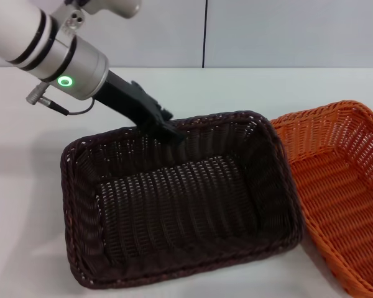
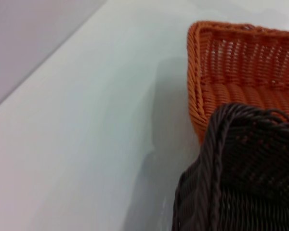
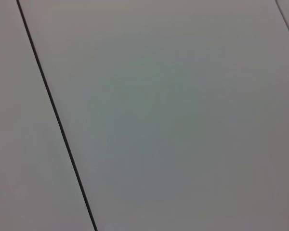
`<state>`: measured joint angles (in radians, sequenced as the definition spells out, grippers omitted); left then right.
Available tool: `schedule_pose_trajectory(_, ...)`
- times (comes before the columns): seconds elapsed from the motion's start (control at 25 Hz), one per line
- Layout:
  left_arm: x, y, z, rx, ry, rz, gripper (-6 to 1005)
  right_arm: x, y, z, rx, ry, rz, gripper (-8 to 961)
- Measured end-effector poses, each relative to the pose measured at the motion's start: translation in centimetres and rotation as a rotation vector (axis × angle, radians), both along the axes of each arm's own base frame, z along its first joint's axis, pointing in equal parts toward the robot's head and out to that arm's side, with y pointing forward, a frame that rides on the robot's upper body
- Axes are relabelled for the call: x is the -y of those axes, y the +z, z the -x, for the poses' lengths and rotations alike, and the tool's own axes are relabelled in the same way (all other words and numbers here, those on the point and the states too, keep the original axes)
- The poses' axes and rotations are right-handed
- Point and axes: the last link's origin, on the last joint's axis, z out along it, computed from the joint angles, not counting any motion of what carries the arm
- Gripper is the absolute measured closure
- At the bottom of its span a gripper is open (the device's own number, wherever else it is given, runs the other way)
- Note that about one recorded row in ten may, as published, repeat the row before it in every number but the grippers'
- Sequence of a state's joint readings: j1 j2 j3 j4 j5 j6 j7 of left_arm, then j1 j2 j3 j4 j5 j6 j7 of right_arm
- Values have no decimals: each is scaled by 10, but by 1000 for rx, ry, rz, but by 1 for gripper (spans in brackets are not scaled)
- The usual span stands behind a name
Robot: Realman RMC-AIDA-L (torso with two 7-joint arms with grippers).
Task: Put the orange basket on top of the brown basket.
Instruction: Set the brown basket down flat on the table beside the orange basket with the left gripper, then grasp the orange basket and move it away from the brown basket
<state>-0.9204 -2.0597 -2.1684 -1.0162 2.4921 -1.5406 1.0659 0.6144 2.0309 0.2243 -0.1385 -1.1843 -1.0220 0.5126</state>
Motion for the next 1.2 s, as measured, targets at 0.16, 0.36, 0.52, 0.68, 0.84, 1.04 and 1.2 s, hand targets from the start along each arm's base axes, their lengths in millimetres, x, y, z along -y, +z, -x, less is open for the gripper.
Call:
schedule_pose_trajectory(0.16,2,11,0,101,-23,-68,559,1,-1,0,-20,21,14,380)
schedule_pose_trajectory(0.36,9,34,-1,359,-82,-204,366,8,13,13,-69,248,128,380)
schedule_pose_trajectory(0.52,20,45,-1,583,-129,-278,213,10,41,44,-24,486,396,380)
schedule_pose_trajectory(0.68,31,49,3,722,-135,-315,137,11,58,74,84,567,806,380)
schedule_pose_trajectory(0.84,38,47,6,797,-111,-318,137,18,59,95,250,549,1208,380)
schedule_pose_trajectory(1.04,42,41,3,853,-95,-293,137,25,43,104,477,401,1595,380)
schedule_pose_trajectory(1.2,42,37,5,870,-71,-283,137,24,16,107,586,294,1750,380)
